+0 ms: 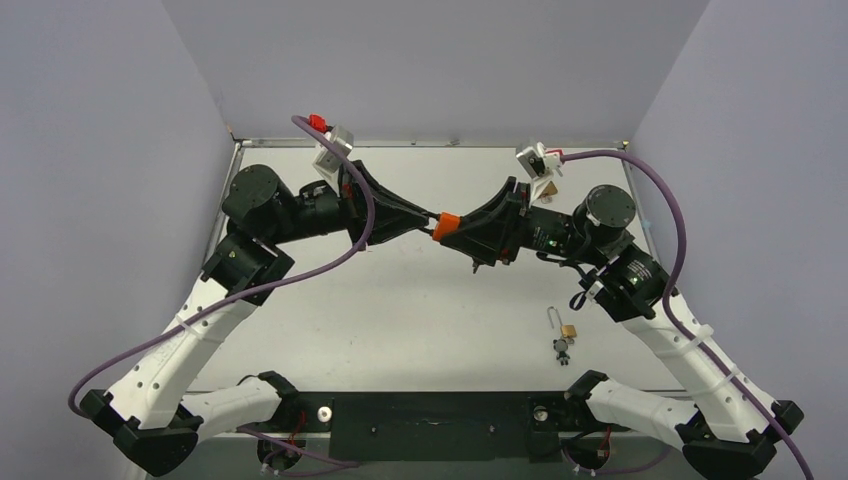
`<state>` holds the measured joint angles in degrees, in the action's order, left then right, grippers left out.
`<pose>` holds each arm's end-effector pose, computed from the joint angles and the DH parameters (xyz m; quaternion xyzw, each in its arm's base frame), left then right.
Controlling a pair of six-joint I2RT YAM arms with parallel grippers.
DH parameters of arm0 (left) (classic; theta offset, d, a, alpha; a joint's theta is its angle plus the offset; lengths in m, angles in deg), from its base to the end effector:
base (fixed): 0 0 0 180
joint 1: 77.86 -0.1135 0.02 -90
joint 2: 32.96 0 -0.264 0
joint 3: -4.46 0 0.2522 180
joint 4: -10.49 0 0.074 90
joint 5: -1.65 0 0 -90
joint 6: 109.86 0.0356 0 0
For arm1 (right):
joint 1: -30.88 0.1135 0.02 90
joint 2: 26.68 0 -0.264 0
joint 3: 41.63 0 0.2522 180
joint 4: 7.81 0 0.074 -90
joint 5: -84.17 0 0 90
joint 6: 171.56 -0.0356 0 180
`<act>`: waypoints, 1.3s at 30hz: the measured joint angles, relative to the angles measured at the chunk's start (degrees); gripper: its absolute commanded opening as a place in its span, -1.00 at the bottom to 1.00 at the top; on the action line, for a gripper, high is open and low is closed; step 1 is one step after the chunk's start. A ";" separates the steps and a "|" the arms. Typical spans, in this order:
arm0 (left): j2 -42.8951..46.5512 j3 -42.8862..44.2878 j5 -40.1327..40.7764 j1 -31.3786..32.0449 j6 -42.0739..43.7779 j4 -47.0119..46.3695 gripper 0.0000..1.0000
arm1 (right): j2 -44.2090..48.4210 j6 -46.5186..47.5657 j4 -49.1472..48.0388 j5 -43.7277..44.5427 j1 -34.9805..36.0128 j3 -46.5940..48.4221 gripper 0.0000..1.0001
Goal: Lock with the key
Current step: Lock the lock.
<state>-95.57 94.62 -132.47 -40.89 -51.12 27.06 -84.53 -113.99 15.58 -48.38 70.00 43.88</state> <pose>0.1608 -0.1520 0.4835 0.3188 0.5745 -0.5989 0.4580 0.1422 0.1467 0.4616 -0.3025 0.6173 0.5995 0.4098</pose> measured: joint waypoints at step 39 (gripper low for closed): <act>-0.31 0.63 5.97 -2.58 -0.02 7.93 -1.00 | 3.30 1.38 -7.02 -0.83 -10.40 -5.88 0.37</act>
<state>-95.87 95.26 -126.51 -43.47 -51.14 34.99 -81.23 -112.61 8.57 -49.21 59.59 38.00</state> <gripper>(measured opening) 0.039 0.713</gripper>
